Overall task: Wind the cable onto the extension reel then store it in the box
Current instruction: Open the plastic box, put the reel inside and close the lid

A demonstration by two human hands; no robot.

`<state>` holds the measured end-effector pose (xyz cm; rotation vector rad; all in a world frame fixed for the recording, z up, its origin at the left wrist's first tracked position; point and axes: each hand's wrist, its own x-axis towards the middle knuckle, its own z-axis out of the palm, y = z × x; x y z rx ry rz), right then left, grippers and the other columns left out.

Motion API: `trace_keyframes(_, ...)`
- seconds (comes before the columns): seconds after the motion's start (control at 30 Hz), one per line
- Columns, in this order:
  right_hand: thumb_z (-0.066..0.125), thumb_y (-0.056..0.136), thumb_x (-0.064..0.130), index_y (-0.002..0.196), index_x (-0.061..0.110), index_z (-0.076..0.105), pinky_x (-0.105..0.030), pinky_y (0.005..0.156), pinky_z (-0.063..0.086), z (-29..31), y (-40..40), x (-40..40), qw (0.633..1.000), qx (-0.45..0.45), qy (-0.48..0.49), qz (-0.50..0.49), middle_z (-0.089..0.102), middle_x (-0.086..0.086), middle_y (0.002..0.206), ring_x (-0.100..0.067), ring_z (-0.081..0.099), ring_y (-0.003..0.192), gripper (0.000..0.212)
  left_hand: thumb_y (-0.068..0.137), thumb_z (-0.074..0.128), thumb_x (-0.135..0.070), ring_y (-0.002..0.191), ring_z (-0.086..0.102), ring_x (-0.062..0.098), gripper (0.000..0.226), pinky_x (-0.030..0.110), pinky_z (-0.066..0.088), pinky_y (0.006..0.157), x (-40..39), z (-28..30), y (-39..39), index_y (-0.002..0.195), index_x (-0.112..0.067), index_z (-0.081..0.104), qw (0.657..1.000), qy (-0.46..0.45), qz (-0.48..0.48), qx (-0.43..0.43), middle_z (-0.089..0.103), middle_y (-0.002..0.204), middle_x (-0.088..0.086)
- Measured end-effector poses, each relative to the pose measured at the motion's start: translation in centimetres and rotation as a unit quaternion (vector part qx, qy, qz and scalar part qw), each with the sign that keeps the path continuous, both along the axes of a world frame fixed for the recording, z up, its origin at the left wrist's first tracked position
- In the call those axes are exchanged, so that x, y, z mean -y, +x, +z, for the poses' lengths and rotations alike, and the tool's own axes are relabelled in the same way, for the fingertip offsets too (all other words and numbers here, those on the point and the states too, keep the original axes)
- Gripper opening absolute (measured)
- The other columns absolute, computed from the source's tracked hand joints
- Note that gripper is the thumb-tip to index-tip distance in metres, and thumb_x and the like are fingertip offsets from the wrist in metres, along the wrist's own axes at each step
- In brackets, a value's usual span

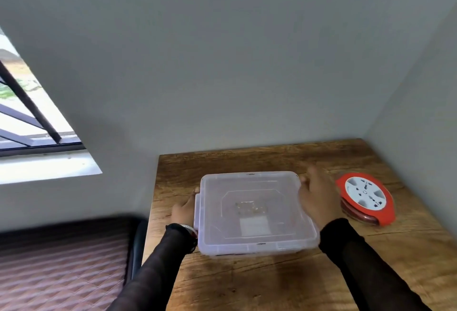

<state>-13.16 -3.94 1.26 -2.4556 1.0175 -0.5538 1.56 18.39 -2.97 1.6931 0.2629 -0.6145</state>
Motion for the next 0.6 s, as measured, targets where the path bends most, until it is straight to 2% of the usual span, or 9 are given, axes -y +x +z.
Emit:
trace_keyframes(0.07, 0.05, 0.094, 0.024, 0.13, 0.019, 0.052, -0.045, 0.105, 0.033, 0.6, 2.4, -1.6, 0.991, 0.008, -0.022, 0.128, 0.055, -0.005, 0.131, -0.027, 0.045, 0.125, 0.036, 0.088, 0.057, -0.024, 0.028, 0.052, 0.009, 0.037, 0.014, 0.038, 0.031, 0.0, -0.1, 0.1, 0.053, -0.01, 0.058, 0.999, -0.001, 0.012, -0.03, 0.057, 0.037, -0.002)
trace_keyframes(0.17, 0.041, 0.096, 0.043, 0.139, 0.026, 0.041, -0.044, 0.109, 0.018, -0.6, 6.6, -4.2, 0.956, -0.099, -0.041, 0.271, 0.043, 0.002, 0.145, -0.019, 0.031, 0.136, 0.046, 0.087, 0.059, -0.022, 0.029, 0.052, 0.011, 0.038, 0.014, 0.04, 0.034, 0.0, 0.0, 0.1, 0.051, -0.011, 0.057, 0.998, -0.018, 0.023, -0.049, 0.057, 0.037, -0.001)
trace_keyframes(0.2, 0.038, 0.096, 0.045, 0.139, 0.026, 0.041, -0.043, 0.109, 0.016, -1.3, 7.8, -4.7, 0.949, -0.125, -0.054, 0.283, 0.045, 0.002, 0.144, -0.018, 0.032, 0.135, 0.046, 0.086, 0.06, -0.021, 0.03, 0.053, 0.012, 0.037, 0.015, 0.041, 0.037, 0.0, 0.0, 0.1, 0.051, -0.01, 0.057, 0.998, -0.018, 0.022, -0.05, 0.057, 0.037, -0.001)
trace_keyframes(0.27, 0.037, 0.096, 0.047, 0.128, 0.027, 0.052, -0.04, 0.102, 0.017, -2.0, 9.3, -4.8, 0.954, -0.125, -0.057, 0.267, 0.057, 0.002, 0.13, -0.019, 0.042, 0.126, 0.04, 0.085, 0.062, -0.024, 0.038, 0.057, 0.017, 0.035, 0.02, 0.047, 0.047, 0.0, -0.1, 0.1, 0.053, -0.011, 0.06, 0.997, -0.03, 0.032, -0.057, 0.06, 0.039, -0.001)
trace_keyframes(0.33, 0.039, 0.095, 0.046, 0.106, 0.031, 0.062, -0.033, 0.086, 0.015, -2.3, 9.9, -4.5, 0.965, -0.079, -0.039, 0.246, 0.065, 0.008, 0.111, -0.019, 0.05, 0.114, 0.03, 0.089, 0.059, -0.026, 0.04, 0.056, 0.014, 0.035, 0.017, 0.043, 0.042, 0.0, -0.1, 0.3, 0.057, -0.012, 0.058, 0.998, -0.023, 0.037, -0.048, 0.057, 0.034, -0.006)
trace_keyframes(0.4, 0.041, 0.095, 0.044, 0.094, 0.031, 0.064, -0.03, 0.075, 0.011, -2.5, 9.9, -4.4, 0.966, -0.044, -0.058, 0.249, 0.067, 0.012, 0.1, -0.016, 0.053, 0.105, 0.026, 0.09, 0.057, -0.027, 0.038, 0.056, 0.009, 0.035, 0.015, 0.039, 0.035, 0.0, 0.0, 0.3, 0.06, -0.01, 0.057, 0.999, -0.004, 0.031, -0.04, 0.055, 0.032, -0.009)
trace_keyframes(0.5, 0.044, 0.096, 0.036, 0.087, 0.029, 0.065, -0.029, 0.074, 0.011, -2.3, 9.5, -4.8, 0.96, -0.005, -0.108, 0.259, 0.066, 0.011, 0.088, -0.017, 0.055, 0.093, 0.024, 0.087, 0.061, -0.029, 0.04, 0.057, 0.012, 0.035, 0.018, 0.037, 0.038, -0.2, 0.1, 0.1, 0.06, -0.007, 0.061, 0.998, 0.0, 0.037, -0.048, 0.058, 0.035, -0.006)
trace_keyframes(0.6, 0.046, 0.095, 0.033, 0.088, 0.022, 0.066, -0.029, 0.075, 0.017, -0.6, 9.1, -4.9, 0.951, 0.053, -0.146, 0.267, 0.067, 0.008, 0.085, -0.019, 0.057, 0.087, 0.023, 0.089, 0.058, -0.017, 0.025, 0.049, 0.007, 0.035, 0.011, 0.032, 0.027, -0.1, -0.5, 0.4, 0.056, -0.004, 0.056, 0.998, -0.021, 0.05, -0.032, 0.053, 0.03, -0.005)
